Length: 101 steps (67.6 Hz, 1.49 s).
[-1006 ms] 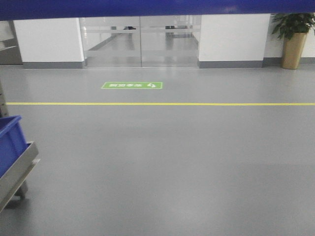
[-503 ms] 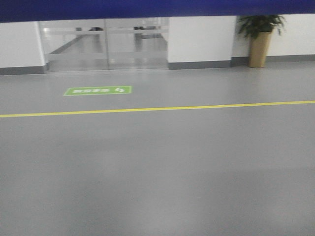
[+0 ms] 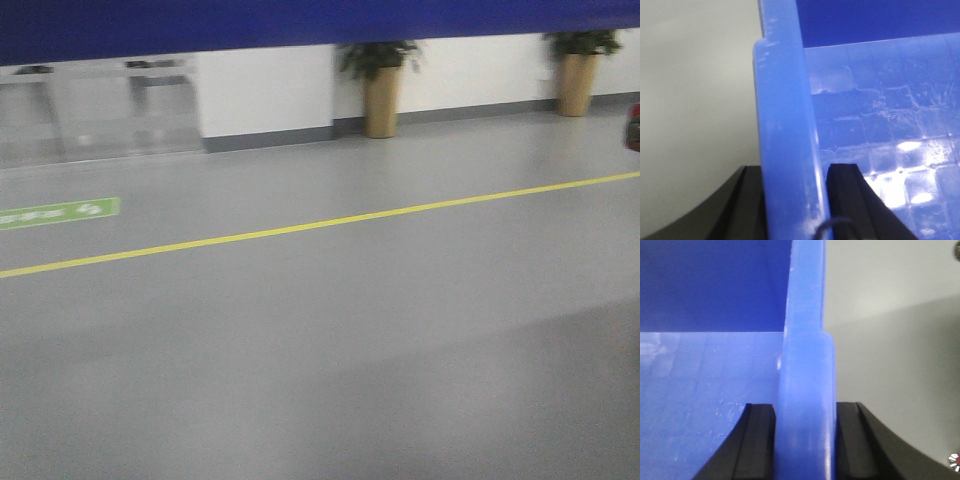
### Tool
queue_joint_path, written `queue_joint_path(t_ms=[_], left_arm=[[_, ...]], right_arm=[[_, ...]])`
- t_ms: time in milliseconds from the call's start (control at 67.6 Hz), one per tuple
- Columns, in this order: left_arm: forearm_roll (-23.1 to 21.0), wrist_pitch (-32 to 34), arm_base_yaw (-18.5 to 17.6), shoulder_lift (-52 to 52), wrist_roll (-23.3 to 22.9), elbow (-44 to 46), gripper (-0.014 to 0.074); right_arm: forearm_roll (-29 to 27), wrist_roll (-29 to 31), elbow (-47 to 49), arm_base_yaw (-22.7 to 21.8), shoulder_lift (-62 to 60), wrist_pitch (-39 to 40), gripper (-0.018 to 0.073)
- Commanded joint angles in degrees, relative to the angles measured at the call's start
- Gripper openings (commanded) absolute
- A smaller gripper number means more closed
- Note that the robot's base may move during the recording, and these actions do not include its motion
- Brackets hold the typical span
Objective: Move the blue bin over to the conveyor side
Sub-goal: 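Drive to the red-framed conveyor carrying the blue bin in both grippers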
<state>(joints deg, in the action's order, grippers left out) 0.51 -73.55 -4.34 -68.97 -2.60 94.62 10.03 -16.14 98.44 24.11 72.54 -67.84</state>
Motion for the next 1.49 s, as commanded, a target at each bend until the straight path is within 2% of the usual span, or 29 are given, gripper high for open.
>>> queue_joint_path(t_ms=[0,1479], left_arm=[[-4.8,4.5,-0.7,1.1,0.6,1.0,-0.0009],[-3.4,4.5,-0.7,1.1,0.6,1.0,-0.0009]], right_arm=[[-0.5,0.6,1.0,0.1,-1.1,9.3,-0.0079],[-0.5,0.6,1.0,0.1,-1.1,10.2,-0.0079]])
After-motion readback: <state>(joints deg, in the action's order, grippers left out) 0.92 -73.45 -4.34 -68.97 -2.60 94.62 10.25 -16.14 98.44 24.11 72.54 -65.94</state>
